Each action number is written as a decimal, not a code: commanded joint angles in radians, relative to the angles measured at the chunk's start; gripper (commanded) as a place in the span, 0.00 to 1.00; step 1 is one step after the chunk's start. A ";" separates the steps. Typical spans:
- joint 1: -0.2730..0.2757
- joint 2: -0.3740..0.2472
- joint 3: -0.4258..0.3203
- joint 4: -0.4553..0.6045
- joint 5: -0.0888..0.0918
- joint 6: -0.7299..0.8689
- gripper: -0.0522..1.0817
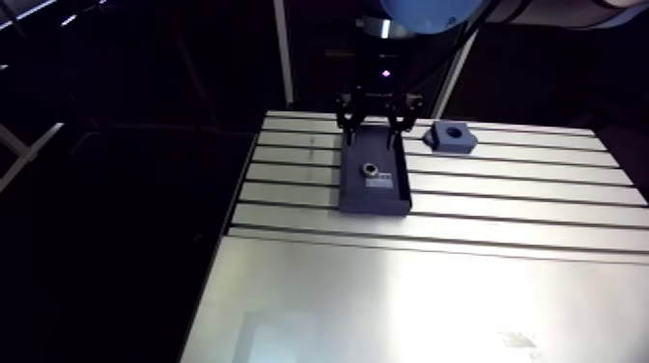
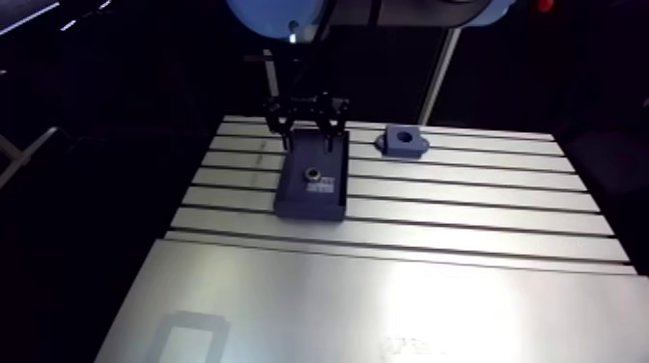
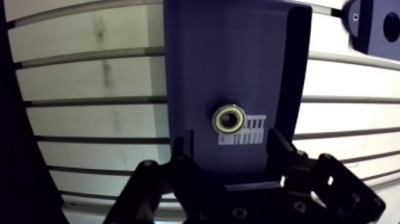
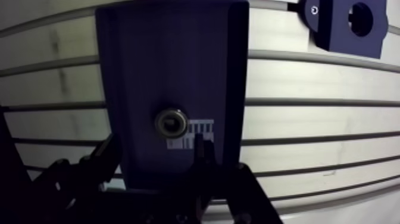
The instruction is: Pick up the bearing and press it into the housing until flush.
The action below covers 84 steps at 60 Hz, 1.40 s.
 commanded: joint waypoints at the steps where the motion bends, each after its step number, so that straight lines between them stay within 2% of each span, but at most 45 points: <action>1: 0.001 0.010 0.012 -0.024 -0.016 0.001 0.32; 40: -0.004 0.036 0.038 -0.052 -0.016 -0.016 0.32; 56: -0.005 0.039 0.054 -0.098 -0.013 -0.019 0.32; 84: -0.008 0.047 0.059 -0.100 -0.014 -0.018 0.33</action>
